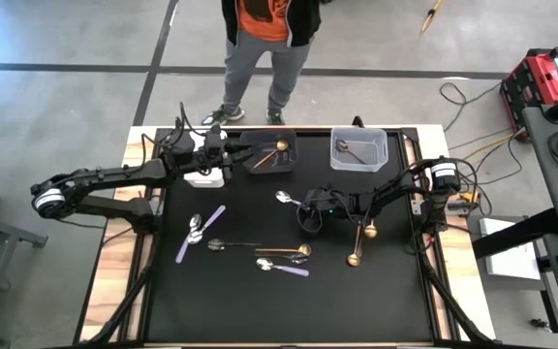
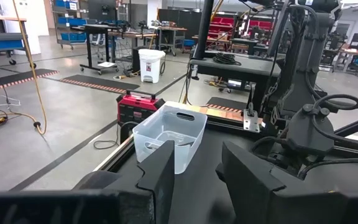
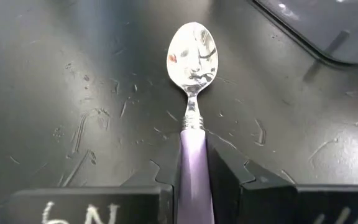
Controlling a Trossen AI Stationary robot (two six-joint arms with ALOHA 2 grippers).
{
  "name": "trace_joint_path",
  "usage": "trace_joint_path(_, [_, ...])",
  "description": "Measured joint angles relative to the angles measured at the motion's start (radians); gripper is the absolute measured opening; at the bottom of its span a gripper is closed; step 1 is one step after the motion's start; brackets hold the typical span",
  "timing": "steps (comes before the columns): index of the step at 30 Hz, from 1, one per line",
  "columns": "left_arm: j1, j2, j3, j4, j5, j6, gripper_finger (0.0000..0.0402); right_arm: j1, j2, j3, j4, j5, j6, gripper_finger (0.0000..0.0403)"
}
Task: Sort silverware by color (type)
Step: Put the purple spoon into the white bin
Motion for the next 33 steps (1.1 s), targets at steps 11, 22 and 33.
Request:
trace_joint_path(11, [0.000, 0.000, 0.000, 0.026, 0.000, -0.011, 0.0127, 0.001, -0.211, -0.003, -0.010, -0.007, -0.109, 0.0045])
trace_joint_path(22, [-0.040, 0.001, 0.000, 0.088, 0.000, -0.033, 0.0223, 0.001, -0.271, -0.002, 0.257, 0.000, -0.265, 0.0045])
trace_joint_path(33, [-0.182, 0.152, 0.000, 0.403, -0.086, 0.033, 0.0233, 0.005, -0.211, -0.002, 0.634, 0.028, -0.468, 0.0045])
